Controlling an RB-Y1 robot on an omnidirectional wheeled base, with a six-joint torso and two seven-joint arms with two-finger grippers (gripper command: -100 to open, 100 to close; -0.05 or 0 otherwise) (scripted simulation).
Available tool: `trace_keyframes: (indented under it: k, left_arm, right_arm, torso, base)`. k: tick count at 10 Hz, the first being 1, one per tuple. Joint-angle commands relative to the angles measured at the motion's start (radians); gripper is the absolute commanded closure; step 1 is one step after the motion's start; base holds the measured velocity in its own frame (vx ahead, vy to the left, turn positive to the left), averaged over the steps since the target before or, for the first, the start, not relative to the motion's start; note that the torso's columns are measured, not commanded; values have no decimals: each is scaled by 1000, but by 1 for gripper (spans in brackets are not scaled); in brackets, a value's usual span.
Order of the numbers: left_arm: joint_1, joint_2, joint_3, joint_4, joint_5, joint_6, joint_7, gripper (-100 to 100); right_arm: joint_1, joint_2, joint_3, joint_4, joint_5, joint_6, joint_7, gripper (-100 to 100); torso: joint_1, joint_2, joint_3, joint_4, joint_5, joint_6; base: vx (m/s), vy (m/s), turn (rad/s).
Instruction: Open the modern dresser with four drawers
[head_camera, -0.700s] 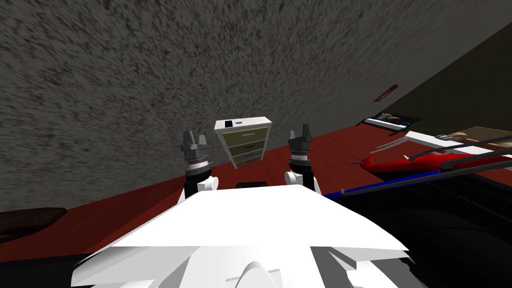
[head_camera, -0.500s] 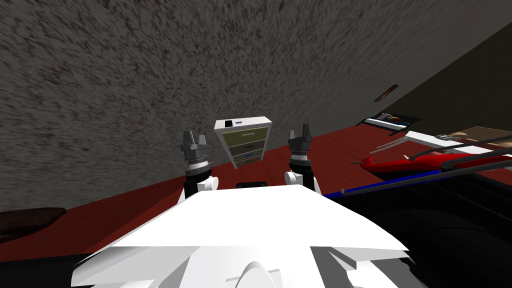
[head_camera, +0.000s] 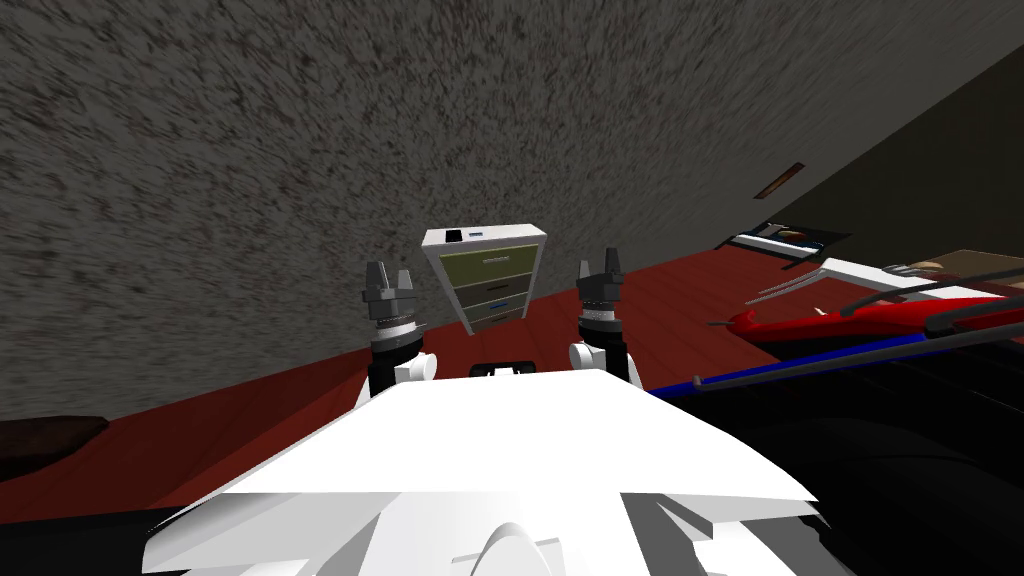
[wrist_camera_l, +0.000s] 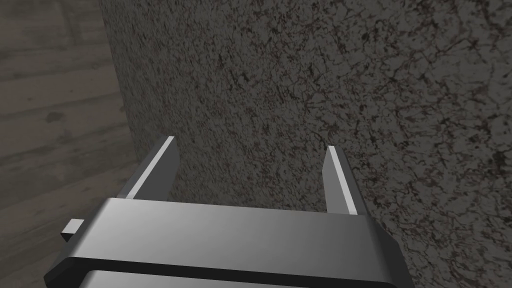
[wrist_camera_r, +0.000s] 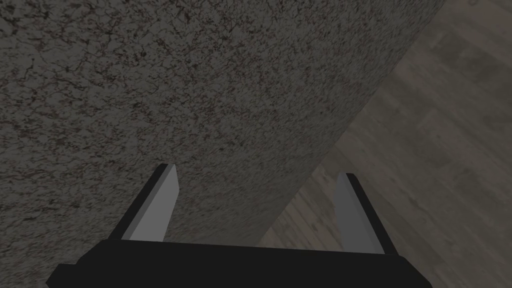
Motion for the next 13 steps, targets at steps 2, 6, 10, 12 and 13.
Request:
trace_keyframes:
  k: [2, 6, 10, 12, 13]
  left_arm:
    - [0, 0, 0, 0, 0, 0, 0, 0]
    - [-12, 101, 5, 56, 3, -13, 3, -100]
    - [-31, 163, 13, 148, 7, -35, 7, -100]
    - [-43, 185, 18, 203, 10, -48, 10, -100]
    - [-50, 194, 21, 234, 12, -55, 12, -100]
  right_arm:
    - [0, 0, 0, 0, 0, 0, 0, 0]
    - [0, 0, 0, 0, 0, 0, 0, 0]
    - [0, 0, 0, 0, 0, 0, 0, 0]
    - [0, 0, 0, 0, 0, 0, 0, 0]
    - [0, 0, 0, 0, 0, 0, 0, 0]
  torso:
    - [0, 148, -295, 148, 0, 0]
    - [-1, 266, -537, 267, 0, 0]
    - [-1, 268, -537, 268, 0, 0]
    - [0, 268, -537, 268, 0, 0]
    - [0, 268, -537, 268, 0, 0]
  base:
    - [0, 0, 0]
    - [31, -21, 8]
    - [67, -42, 14]
    - [80, -49, 18]
    - [86, -56, 16]
